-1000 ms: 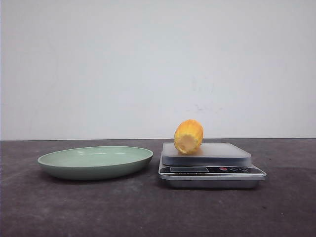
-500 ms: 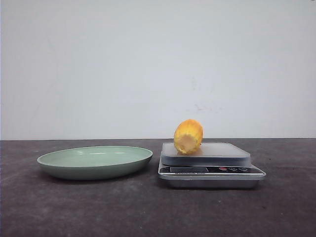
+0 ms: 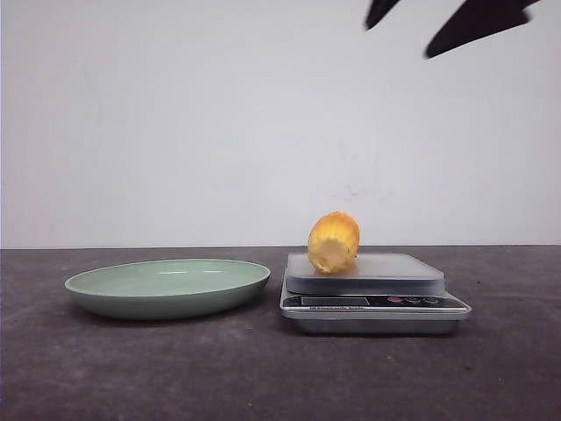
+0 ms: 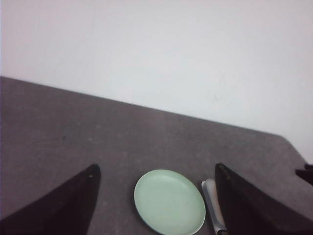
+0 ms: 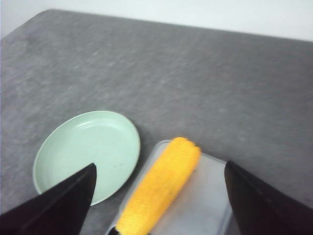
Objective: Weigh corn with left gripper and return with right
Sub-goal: 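Lower the right gripper onto the corn on the scale and grasp it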
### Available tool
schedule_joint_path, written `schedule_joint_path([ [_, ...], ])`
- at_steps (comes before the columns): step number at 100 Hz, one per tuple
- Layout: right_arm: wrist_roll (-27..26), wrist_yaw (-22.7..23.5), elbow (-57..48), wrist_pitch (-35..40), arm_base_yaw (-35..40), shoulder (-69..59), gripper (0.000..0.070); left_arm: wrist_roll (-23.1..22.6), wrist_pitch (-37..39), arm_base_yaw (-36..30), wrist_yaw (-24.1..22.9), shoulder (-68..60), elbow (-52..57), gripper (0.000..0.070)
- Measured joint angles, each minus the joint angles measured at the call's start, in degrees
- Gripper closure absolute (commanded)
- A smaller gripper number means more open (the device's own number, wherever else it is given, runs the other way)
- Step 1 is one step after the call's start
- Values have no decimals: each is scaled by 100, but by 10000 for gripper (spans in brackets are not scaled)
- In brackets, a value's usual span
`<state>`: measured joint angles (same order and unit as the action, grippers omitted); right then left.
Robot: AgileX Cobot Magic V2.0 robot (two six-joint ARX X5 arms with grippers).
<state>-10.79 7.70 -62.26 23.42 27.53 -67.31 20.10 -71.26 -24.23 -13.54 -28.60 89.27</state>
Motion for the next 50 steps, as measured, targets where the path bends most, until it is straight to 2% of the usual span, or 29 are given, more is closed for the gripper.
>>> schedule_joint_path([
  [19,-205,-66,-450,59,286,-1093,170,-28,-184,0,-2,2,0,279],
  [50,-560,-308,-468,109,393,-2258,172,-92,-358,0,-22,2,0,279],
])
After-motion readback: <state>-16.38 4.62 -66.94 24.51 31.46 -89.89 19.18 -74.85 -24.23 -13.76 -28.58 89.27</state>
